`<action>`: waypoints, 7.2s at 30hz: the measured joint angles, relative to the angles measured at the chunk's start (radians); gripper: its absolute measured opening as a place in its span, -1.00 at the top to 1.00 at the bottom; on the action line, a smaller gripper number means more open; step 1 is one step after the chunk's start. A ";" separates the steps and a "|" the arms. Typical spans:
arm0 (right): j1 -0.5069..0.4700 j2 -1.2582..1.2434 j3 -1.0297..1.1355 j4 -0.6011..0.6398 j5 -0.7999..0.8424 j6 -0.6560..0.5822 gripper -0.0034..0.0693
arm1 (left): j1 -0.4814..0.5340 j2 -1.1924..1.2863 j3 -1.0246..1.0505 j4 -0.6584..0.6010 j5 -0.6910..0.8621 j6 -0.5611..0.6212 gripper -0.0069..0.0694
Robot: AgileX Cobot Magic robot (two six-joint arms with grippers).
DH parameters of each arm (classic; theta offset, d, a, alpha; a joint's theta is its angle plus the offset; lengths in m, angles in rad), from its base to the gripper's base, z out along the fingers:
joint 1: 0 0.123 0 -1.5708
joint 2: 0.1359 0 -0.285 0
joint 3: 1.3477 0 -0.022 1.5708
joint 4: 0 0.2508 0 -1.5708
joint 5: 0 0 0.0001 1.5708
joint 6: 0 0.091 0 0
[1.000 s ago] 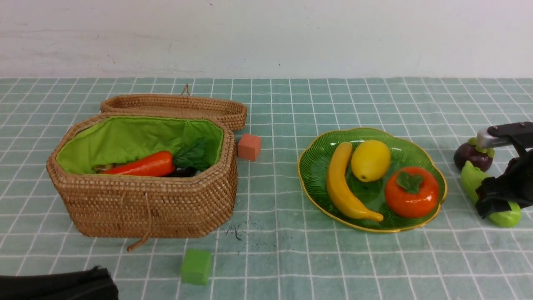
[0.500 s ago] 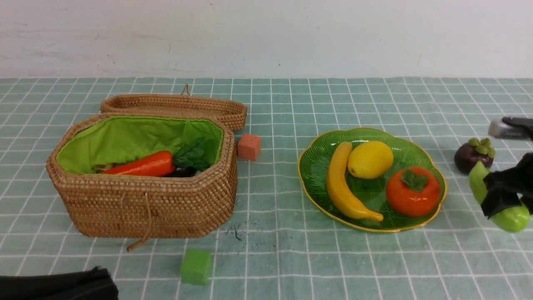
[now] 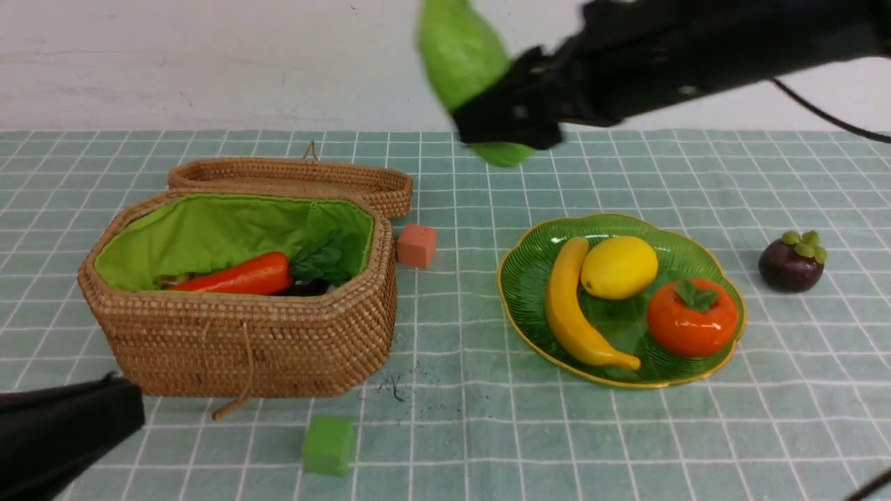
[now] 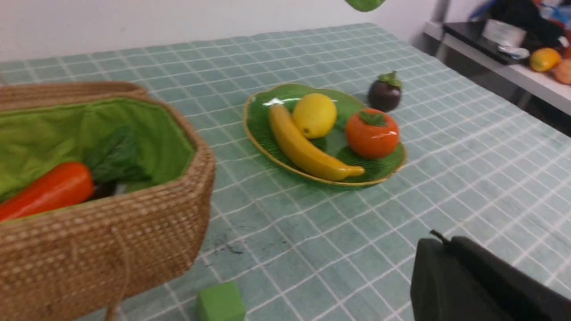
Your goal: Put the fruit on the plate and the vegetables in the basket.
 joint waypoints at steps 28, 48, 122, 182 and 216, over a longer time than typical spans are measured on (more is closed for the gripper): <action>-0.110 0.173 -0.371 -0.601 0.320 0.463 -0.16 | 0.000 0.000 0.000 0.334 -0.117 -0.322 0.80; -0.671 0.504 -0.299 -0.666 0.343 0.808 -0.91 | 0.000 0.000 0.000 -0.018 -0.116 0.063 0.80; -0.253 0.422 -0.306 -0.617 0.482 0.842 -0.75 | 0.000 0.000 0.000 -0.072 -0.061 0.069 0.80; -0.253 0.407 -0.309 -0.589 0.481 0.644 0.09 | 0.000 0.000 0.000 -0.035 -0.058 0.069 0.75; -0.253 -1.264 1.022 -0.705 0.277 0.988 0.82 | 0.000 -0.309 0.312 0.019 -0.146 0.065 0.85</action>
